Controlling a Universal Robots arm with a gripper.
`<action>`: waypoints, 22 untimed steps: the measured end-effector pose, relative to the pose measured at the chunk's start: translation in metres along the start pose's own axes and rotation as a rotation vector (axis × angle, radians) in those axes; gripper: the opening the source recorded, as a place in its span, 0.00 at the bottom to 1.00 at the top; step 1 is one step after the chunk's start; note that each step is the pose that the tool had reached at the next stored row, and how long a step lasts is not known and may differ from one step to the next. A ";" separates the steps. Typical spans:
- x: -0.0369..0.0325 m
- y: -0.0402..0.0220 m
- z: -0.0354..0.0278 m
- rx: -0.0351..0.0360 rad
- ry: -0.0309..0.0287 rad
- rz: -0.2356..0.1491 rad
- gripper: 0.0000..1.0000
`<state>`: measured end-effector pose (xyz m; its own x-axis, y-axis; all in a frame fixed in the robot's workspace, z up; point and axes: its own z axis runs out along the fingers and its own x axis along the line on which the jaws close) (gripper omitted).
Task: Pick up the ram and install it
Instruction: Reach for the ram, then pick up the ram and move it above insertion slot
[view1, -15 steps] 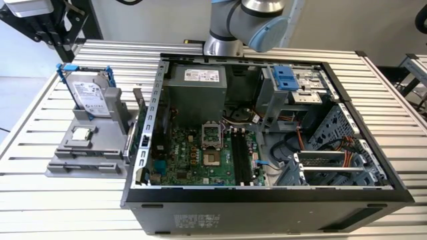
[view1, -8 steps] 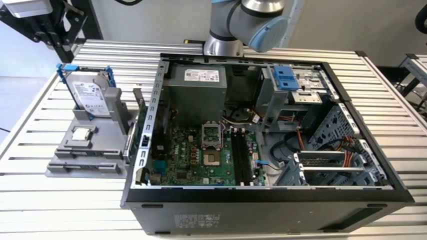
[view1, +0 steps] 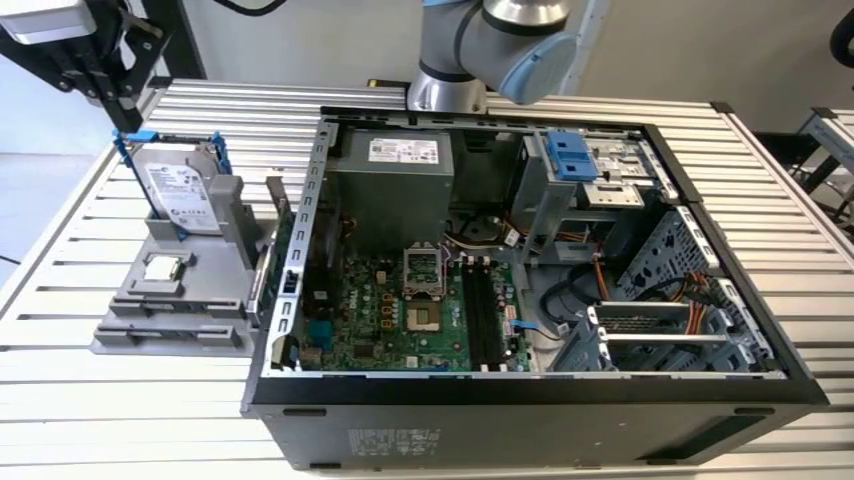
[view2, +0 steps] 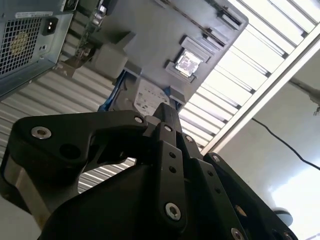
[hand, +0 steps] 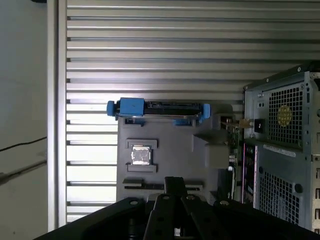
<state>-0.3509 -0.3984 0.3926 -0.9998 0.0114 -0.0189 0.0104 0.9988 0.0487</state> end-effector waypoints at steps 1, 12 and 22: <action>0.0000 -0.0018 -0.0001 0.0000 0.0000 0.000 0.00; 0.0003 -0.0260 -0.0013 0.0000 0.0000 0.000 0.00; 0.0004 -0.0501 -0.0024 0.0000 -0.0001 0.000 0.00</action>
<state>-0.3519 -0.4485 0.3926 -0.9998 0.0112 -0.0190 0.0103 0.9988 0.0487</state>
